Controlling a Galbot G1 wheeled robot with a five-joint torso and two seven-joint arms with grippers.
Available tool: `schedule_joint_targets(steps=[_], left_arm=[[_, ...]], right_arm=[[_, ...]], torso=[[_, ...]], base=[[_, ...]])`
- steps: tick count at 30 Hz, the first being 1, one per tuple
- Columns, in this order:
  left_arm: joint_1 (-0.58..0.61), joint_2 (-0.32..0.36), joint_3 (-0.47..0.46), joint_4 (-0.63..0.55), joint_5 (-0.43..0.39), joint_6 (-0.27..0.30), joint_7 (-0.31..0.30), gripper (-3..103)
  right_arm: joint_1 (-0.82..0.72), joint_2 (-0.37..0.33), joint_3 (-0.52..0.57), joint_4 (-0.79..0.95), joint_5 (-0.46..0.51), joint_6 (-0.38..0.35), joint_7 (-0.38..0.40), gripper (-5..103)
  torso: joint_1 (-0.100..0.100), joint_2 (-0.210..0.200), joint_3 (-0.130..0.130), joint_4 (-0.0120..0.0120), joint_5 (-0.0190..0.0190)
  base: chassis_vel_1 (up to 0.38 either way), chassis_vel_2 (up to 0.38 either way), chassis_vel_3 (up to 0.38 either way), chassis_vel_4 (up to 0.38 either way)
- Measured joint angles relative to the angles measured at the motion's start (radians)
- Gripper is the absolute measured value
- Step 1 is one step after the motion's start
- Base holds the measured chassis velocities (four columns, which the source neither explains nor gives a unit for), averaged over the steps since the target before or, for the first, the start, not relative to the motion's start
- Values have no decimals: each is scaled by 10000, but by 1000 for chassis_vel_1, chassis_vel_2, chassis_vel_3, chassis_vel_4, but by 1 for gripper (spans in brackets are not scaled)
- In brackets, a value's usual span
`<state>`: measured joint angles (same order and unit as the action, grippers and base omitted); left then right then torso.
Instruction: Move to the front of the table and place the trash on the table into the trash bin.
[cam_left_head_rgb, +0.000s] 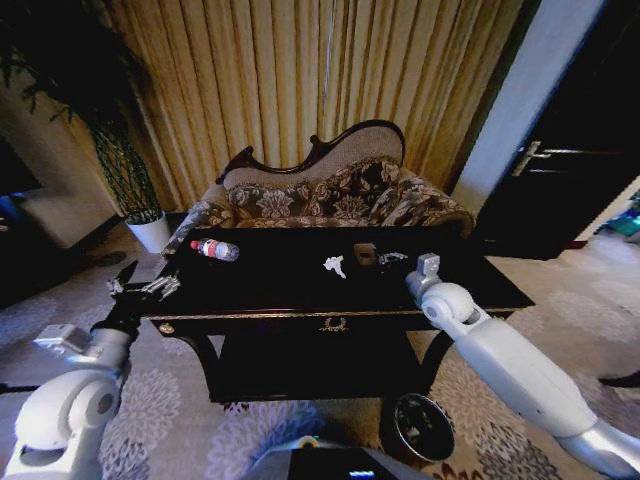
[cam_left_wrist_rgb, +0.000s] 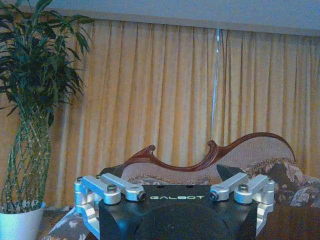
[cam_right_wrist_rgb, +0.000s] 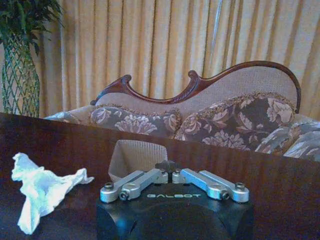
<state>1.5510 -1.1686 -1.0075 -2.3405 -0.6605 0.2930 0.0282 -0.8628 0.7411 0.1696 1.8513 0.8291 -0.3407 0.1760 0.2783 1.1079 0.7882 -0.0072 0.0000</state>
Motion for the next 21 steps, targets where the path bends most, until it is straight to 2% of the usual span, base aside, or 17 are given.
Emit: schedule_joint_targets(steps=[8,14,21], left_arm=[[-17,27,27,-53,2,0,0,100],[-23,37,36,-78,2,5,-9,100],[-31,62,136,-19,2,-145,-26,100]], right_arm=[[-190,-51,349,134,49,78,0,0],[-260,-63,616,242,516,302,202,0],[-393,102,918,297,783,1164,707,0]], torso=[[0,0,0,0,0],[0,0,0,0,0],[0,0,0,1,-1]], base=[[0,0,0,0],[0,0,0,0],[0,0,0,0]])
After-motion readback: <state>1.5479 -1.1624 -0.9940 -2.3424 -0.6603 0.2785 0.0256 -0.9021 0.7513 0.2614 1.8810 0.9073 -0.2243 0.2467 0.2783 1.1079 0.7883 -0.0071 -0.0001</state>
